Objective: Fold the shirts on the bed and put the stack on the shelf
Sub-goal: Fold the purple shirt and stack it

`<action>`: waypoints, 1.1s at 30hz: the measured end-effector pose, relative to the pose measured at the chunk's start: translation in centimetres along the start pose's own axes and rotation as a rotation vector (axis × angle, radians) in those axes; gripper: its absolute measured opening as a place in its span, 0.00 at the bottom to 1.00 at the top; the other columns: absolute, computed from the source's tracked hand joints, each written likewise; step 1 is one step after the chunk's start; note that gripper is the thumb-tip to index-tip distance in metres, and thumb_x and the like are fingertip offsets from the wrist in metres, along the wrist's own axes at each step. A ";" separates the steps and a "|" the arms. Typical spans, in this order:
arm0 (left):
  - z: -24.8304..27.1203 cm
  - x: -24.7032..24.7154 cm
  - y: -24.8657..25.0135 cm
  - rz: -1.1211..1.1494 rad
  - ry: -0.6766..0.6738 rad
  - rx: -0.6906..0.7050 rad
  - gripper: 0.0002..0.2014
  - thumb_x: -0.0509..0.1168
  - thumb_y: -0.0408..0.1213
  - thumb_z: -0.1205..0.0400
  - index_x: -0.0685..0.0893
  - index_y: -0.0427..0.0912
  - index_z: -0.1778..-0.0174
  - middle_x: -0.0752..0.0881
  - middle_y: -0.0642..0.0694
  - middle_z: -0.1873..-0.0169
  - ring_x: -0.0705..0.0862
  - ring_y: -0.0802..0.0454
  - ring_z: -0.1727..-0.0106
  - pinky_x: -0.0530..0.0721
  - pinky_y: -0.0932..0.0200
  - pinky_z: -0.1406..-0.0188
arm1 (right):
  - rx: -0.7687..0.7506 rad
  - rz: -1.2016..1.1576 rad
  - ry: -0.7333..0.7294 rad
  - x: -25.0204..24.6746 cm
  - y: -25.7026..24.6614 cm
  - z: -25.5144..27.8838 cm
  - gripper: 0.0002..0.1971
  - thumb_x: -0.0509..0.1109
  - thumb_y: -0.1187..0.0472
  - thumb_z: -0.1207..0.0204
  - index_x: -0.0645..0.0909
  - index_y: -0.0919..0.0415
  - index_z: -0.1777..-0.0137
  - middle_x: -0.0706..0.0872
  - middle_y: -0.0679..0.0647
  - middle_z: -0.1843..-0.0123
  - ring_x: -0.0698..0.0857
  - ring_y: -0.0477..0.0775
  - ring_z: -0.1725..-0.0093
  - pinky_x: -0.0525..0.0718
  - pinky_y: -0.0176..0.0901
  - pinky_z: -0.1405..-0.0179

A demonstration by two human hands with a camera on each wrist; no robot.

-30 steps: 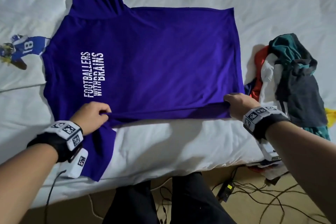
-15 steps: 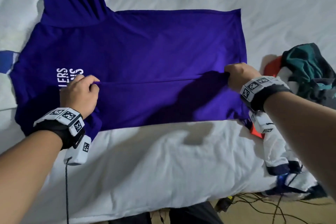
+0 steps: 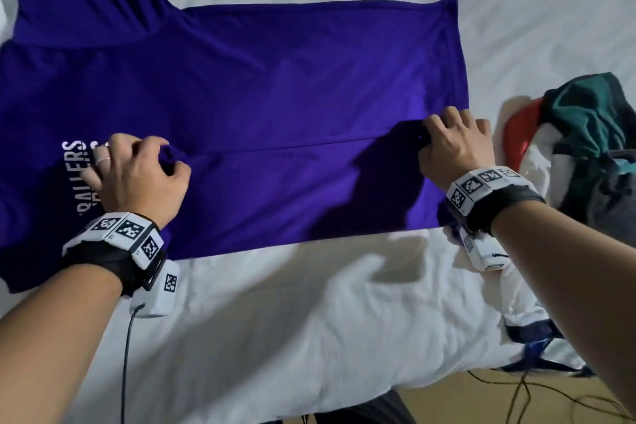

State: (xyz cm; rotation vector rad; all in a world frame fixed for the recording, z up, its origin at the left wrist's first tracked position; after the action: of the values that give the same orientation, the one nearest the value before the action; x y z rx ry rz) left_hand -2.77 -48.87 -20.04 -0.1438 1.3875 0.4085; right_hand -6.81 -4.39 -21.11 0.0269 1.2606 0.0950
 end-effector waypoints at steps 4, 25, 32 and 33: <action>-0.4 -0.2 -0.5 -0.042 0.048 0.025 0.07 0.68 0.39 0.19 0.88 0.45 0.47 0.76 0.37 0.40 0.71 0.28 0.32 0.62 0.27 0.31 | 0.010 0.017 0.013 0.0 1.1 -0.2 0.14 0.68 0.63 0.32 0.82 0.63 0.46 0.82 0.64 0.48 0.79 0.71 0.44 0.74 0.64 0.44; 7.8 7.0 3.6 -0.131 -0.259 0.311 0.46 0.47 0.77 0.25 0.50 0.61 0.12 0.47 0.44 0.11 0.50 0.33 0.13 0.58 0.20 0.24 | -0.201 -0.044 0.001 4.6 -7.1 5.7 0.33 0.51 0.35 0.17 0.59 0.47 0.14 0.55 0.59 0.12 0.58 0.66 0.15 0.64 0.68 0.25; 7.7 6.3 2.2 -0.036 -0.256 0.353 0.53 0.52 0.79 0.32 0.53 0.56 0.12 0.49 0.44 0.12 0.50 0.35 0.13 0.56 0.25 0.20 | 0.006 0.049 -0.067 4.5 1.7 7.1 0.38 0.45 0.31 0.18 0.48 0.49 0.12 0.43 0.56 0.11 0.43 0.60 0.12 0.50 0.65 0.17; 8.2 5.7 1.9 -0.026 -0.230 0.380 0.52 0.55 0.76 0.32 0.59 0.53 0.13 0.55 0.41 0.13 0.55 0.33 0.15 0.59 0.26 0.21 | -0.033 0.048 -0.034 3.8 1.0 7.5 0.39 0.51 0.35 0.21 0.53 0.52 0.13 0.46 0.58 0.11 0.47 0.63 0.13 0.53 0.66 0.19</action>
State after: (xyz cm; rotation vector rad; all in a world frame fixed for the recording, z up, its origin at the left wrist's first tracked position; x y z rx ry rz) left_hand 4.80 -43.28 -23.80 0.1912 1.2110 0.1287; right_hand 1.40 -2.80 -22.38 0.0298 1.2245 0.1565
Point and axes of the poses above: each hand's wrist, its own z-axis away from the middle knuckle, its own x-axis out of the palm, y = z × x, the point moved 5 cm from there along -z, towards the middle knuckle
